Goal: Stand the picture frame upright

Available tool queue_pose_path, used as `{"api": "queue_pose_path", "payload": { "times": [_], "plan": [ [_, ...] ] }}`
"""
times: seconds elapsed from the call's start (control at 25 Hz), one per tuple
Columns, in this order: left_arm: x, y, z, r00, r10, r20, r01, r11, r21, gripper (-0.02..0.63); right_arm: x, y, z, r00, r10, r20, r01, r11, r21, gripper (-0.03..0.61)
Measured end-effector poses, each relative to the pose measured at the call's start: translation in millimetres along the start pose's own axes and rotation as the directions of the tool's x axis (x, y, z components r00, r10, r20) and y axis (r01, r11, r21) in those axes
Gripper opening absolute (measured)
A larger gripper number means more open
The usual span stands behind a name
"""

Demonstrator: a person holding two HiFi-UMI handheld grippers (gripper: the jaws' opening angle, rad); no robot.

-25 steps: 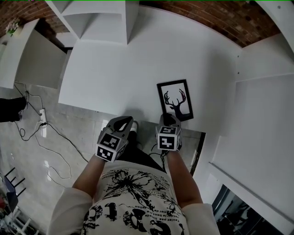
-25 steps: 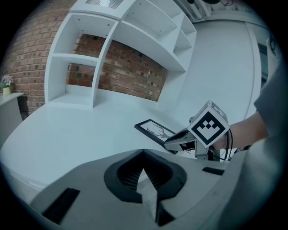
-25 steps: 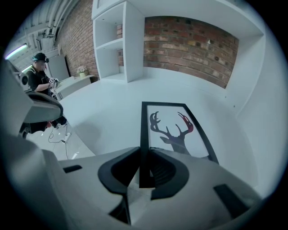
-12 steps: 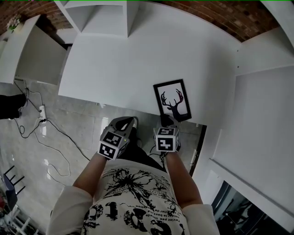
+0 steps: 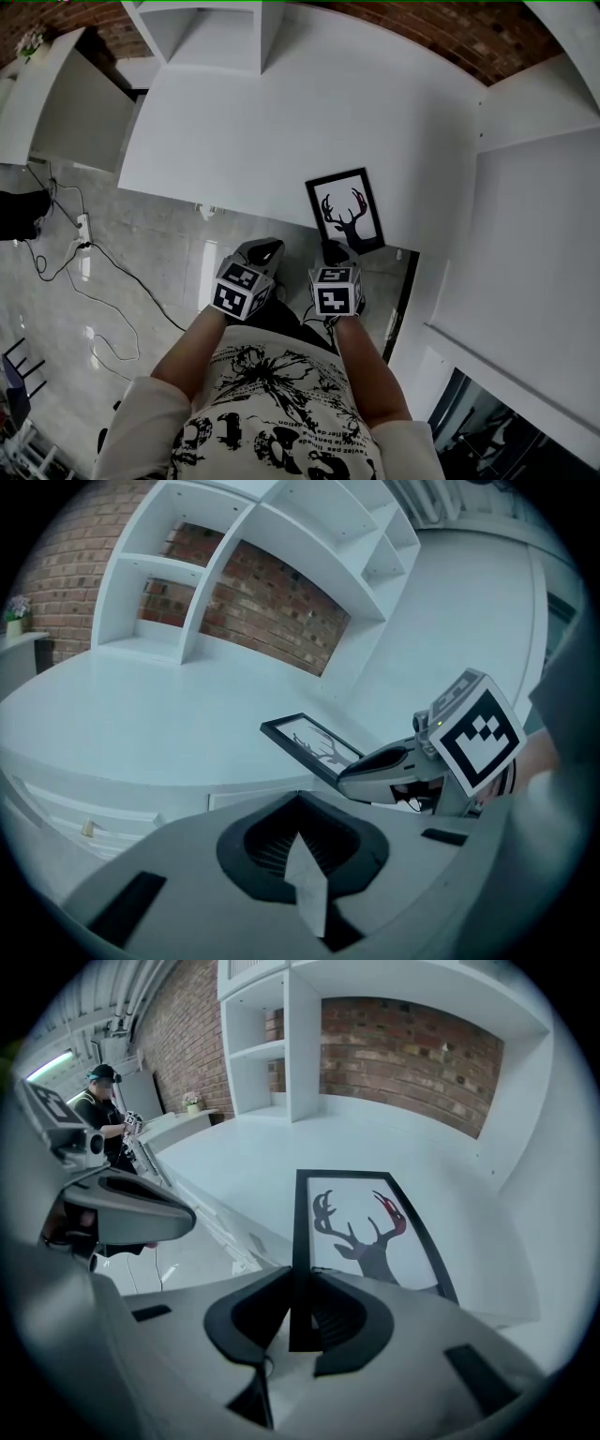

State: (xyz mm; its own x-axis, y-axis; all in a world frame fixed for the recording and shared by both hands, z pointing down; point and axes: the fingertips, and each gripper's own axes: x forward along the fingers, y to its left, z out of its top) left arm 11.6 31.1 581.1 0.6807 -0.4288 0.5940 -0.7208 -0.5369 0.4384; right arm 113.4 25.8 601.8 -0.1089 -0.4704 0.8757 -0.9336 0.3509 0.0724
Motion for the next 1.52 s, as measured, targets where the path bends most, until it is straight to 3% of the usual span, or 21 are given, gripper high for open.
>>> {"api": "queue_pose_path", "payload": {
  "times": [0.2, 0.52, 0.6, 0.68, 0.76, 1.04, 1.2, 1.32, 1.4, 1.52],
  "plan": [
    [16, -12, 5, 0.997, -0.064, 0.031, 0.067, 0.99, -0.122, 0.008, -3, 5, -5, 1.0, 0.014, -0.001, -0.014, 1.0, -0.017, 0.074],
    [35, -20, 1, 0.989, -0.141, 0.034, 0.144, 0.932, -0.332, 0.008, -9, 13, -13, 0.999, 0.036, -0.005, -0.036, 0.999, -0.021, 0.074],
    [39, -21, -1, 0.984, -0.168, 0.055, 0.175, 0.89, -0.42, 0.038, -10, 15, -14, 0.999, 0.035, -0.004, -0.035, 0.999, -0.022, 0.074],
    [45, -24, 1, 0.973, -0.211, 0.095, 0.229, 0.825, -0.517, 0.155, -10, 16, -14, 0.999, 0.033, -0.001, -0.033, 0.999, -0.026, 0.074],
    [52, -26, 2, 0.963, -0.24, 0.124, 0.267, 0.772, -0.577, 0.18, -10, 17, -15, 0.999, 0.034, 0.0, -0.034, 0.999, -0.033, 0.074],
    [75, -27, 1, 0.922, -0.338, 0.188, 0.375, 0.664, -0.647, 0.195, -11, 20, -17, 0.999, 0.043, 0.001, -0.043, 0.998, -0.041, 0.074],
    [80, -36, 5, 0.888, -0.411, 0.207, 0.439, 0.623, -0.648, 0.182, -12, 23, -18, 0.999, 0.051, -0.004, -0.052, 0.998, -0.043, 0.074],
    [86, -40, 0, 0.889, -0.417, 0.188, 0.429, 0.617, -0.66, 0.137, -13, 25, -18, 0.998, 0.059, -0.002, -0.059, 0.998, -0.035, 0.074],
    [88, -40, -1, 0.886, -0.417, 0.201, 0.432, 0.592, -0.68, 0.097, -13, 26, -17, 0.998, 0.062, -0.002, -0.062, 0.998, -0.026, 0.074],
    [89, -40, 0, 0.877, -0.423, 0.227, 0.449, 0.553, -0.702, 0.089, -12, 26, -17, 0.998, 0.069, -0.003, -0.069, 0.998, -0.014, 0.074]
  ]
}}
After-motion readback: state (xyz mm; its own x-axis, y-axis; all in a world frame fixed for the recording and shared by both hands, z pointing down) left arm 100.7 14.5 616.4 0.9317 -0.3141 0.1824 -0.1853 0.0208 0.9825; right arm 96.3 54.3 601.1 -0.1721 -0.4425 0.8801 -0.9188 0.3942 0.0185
